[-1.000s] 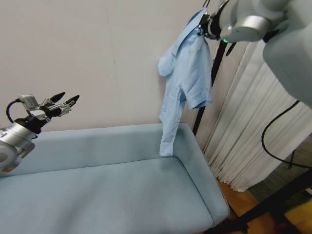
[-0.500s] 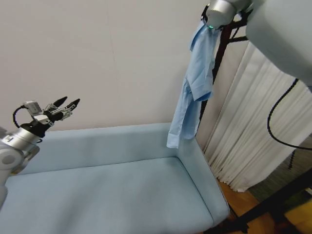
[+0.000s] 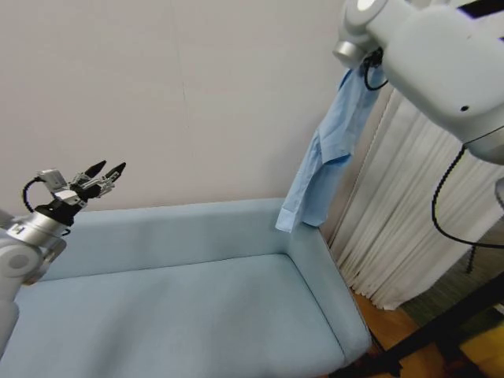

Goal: Pick up the clothes from the sofa and hang them on the clothes hanger.

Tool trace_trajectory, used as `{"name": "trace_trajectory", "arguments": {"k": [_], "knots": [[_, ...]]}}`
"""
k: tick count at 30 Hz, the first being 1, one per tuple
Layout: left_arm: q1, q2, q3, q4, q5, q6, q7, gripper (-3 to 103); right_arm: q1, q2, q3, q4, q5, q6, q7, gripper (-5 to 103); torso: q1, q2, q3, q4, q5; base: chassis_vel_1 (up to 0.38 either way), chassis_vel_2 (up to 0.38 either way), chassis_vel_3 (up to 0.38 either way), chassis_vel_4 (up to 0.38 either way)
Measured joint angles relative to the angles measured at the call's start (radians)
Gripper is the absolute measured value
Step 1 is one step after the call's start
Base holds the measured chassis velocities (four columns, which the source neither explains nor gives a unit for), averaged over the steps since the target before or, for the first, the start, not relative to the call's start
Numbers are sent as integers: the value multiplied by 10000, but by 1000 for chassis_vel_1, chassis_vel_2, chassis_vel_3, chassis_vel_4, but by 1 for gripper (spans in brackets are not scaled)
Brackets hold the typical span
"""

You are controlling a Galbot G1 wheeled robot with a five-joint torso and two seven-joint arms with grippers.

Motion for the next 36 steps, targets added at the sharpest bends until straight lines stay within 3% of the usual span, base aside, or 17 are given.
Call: {"name": "trace_trajectory", "arguments": {"k": [2,7,8,10,14,23,36], "knots": [[-1,-23,-53,-25,86,81,-178,100,-69,-9,0,-286,-170,-84,-236,2,0,0,0,0,-1,0,0,0,0],[9,-196,-231,-384,562,574,-1561,100,-337,68,106,-1281,-853,-419,-1292,2,0,0,1,3,-1,0,0,0,0],[9,-196,-231,-384,562,574,-1561,100,-337,68,106,-1281,-853,-419,-1292,2,0,0,1,3,-1,0,0,0,0],[18,-341,-225,-629,777,921,-2271,100,-406,111,203,-1700,-1142,-543,-1692,2,0,0,0,5,-7,0,0,0,0],[180,-564,-225,-974,1147,1189,-2773,100,-610,203,344,-2219,-1975,-586,-2288,2,0,-1,1,2,-2,0,0,0,0],[280,-729,-174,-1167,1325,1234,-2979,100,-668,534,584,-3309,-2750,-656,-2954,2,0,0,0,5,-5,0,0,0,0],[294,-829,-77,-1247,1353,1302,-2780,100,-834,239,647,-3277,-2879,-701,-2963,2,-1,0,-1,1,-5,0,0,0,0]]}}
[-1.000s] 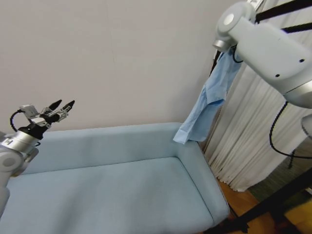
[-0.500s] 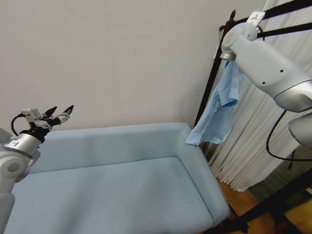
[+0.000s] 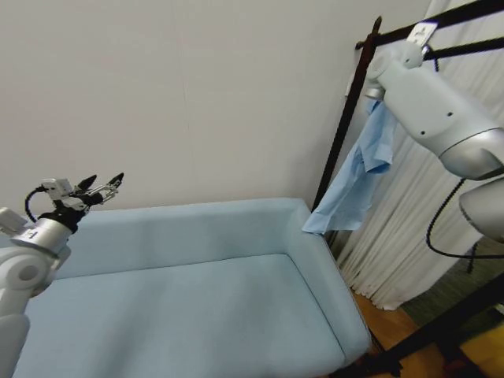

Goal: Pick up the clothes from the sofa and hang them on the clothes hanger.

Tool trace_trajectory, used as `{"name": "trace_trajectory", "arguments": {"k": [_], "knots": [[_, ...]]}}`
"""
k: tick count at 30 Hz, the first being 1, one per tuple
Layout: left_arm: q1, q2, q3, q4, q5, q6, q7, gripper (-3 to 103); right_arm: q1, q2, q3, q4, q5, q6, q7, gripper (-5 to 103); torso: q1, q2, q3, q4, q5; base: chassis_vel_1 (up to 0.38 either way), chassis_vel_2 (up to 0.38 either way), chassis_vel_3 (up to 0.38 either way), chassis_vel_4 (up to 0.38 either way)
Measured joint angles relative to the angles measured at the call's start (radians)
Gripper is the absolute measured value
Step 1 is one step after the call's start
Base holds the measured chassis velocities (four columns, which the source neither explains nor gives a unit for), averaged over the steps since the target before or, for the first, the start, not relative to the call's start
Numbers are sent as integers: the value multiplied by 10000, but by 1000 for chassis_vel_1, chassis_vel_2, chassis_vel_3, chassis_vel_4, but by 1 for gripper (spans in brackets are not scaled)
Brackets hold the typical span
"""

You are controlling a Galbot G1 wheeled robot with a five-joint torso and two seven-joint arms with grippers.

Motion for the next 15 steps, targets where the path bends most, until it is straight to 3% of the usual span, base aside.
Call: {"name": "trace_trajectory", "arguments": {"k": [15], "knots": [[-4,-9,-74,-61,-31,40,70,100,-418,-193,159,763,96,46,247,2,0,0,0,1,0,0,0,0,0]]}}
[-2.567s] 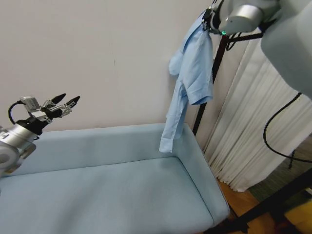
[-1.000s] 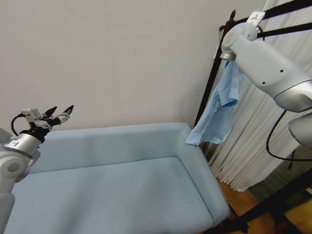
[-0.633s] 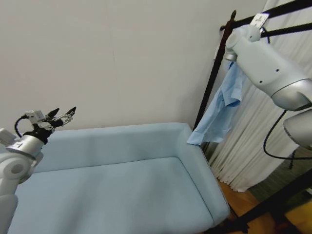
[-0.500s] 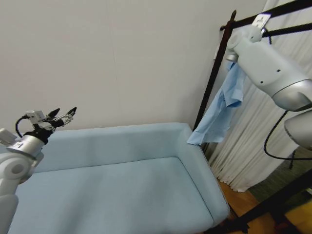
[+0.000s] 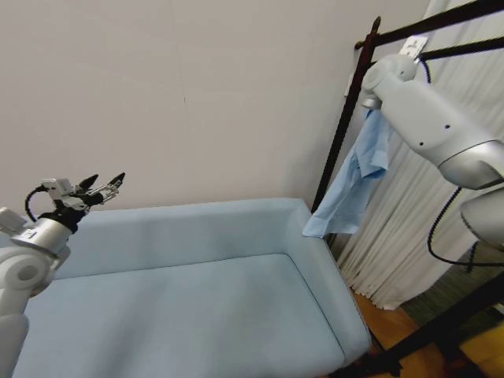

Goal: Pick up the clothes from the sofa and hang them on the clothes hanger.

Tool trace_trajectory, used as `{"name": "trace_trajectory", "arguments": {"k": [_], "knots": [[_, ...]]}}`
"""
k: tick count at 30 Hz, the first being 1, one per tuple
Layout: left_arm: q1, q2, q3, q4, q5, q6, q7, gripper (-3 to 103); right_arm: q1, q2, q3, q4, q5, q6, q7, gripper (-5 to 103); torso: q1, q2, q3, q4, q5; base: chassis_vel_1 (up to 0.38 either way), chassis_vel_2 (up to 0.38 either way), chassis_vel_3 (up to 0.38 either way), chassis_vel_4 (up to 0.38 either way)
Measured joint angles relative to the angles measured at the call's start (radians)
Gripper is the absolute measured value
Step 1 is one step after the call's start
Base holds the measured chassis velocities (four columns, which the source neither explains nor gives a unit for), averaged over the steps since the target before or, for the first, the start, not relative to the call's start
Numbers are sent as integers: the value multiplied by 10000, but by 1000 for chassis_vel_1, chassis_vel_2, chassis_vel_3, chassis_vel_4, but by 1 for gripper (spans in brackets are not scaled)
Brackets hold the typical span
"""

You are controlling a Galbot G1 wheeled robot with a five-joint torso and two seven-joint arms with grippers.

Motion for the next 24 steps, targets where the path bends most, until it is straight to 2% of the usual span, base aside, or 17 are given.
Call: {"name": "trace_trajectory", "arguments": {"k": [9,12,13,15,19,20,21,24], "knots": [[17,-56,13,-60,-1,4,8,100,-87,-137,-31,247,4,44,-17,2,1,0,0,0,0,0,0,0,0],[13,-56,23,-60,-1,6,13,100,-98,-228,-24,354,4,-42,-99,-1,0,0,0,0,0,0,0,0,0],[3,-58,35,-61,-2,6,14,100,-106,-287,-23,421,-6,-72,-167,8,0,0,0,0,0,0,0,0,0],[-7,-62,46,-62,-1,5,15,100,-111,-333,-29,478,-41,-80,-221,8,0,0,0,0,1,0,0,0,0],[-18,-92,78,-67,0,6,22,100,-205,-651,-139,924,-316,-71,-417,29,1,0,0,0,1,0,0,0,0],[-18,-92,78,-67,0,6,22,100,-205,-651,-139,924,-316,-71,-417,29,1,0,0,0,1,0,0,0,0],[-18,-102,90,-61,5,6,41,100,-243,-758,-176,1104,-342,-70,-428,35,0,0,0,0,1,0,0,0,0],[-18,-129,118,-35,41,6,74,100,-316,-955,-243,1409,-465,-69,-452,41,0,0,0,-1,2,0,0,0,0]]}}
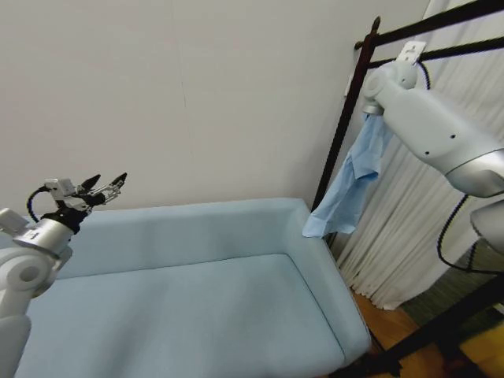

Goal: Pick up the clothes from the sofa and hang them on the clothes hanger.

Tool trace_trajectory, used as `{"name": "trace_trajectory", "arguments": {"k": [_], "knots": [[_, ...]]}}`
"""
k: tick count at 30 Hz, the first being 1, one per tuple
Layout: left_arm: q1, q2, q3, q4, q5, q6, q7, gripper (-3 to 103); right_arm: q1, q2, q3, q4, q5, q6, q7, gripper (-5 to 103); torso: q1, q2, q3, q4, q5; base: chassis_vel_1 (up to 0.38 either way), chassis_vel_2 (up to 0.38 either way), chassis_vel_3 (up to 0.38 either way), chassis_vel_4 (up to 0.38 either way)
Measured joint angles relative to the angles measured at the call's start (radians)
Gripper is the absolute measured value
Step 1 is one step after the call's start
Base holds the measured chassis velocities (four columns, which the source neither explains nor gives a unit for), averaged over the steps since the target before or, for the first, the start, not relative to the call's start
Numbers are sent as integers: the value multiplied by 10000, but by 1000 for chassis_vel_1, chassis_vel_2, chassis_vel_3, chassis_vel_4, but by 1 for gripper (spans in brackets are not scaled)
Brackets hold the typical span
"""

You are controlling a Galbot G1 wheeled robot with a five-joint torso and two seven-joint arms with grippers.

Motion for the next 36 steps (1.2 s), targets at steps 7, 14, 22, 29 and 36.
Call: {"name": "trace_trajectory", "arguments": {"k": [7,14,22,29,36], "knots": [[11,-62,11,9,30,-13,173,100,-37,-169,-49,453,-279,25,8,68,0,0,0,4,-4,0,0,0,0],[53,-186,20,-57,80,-16,155,100,-318,-775,-32,1792,-383,23,325,95,1,0,0,2,-2,0,0,0,0],[145,-342,27,-156,193,-17,127,100,-600,-1690,14,3633,-376,1,686,100,0,0,0,0,0,0,0,0,0],[518,-565,-75,-462,359,-24,27,100,-1176,-2772,336,6083,-264,140,-192,100,0,1,0,3,-4,0,0,0,0],[1156,-812,-198,-1073,391,166,-539,100,-3635,-4082,2239,8699,37,461,-2057,100,-1,1,0,2,-1,0,0,0,0]]}}
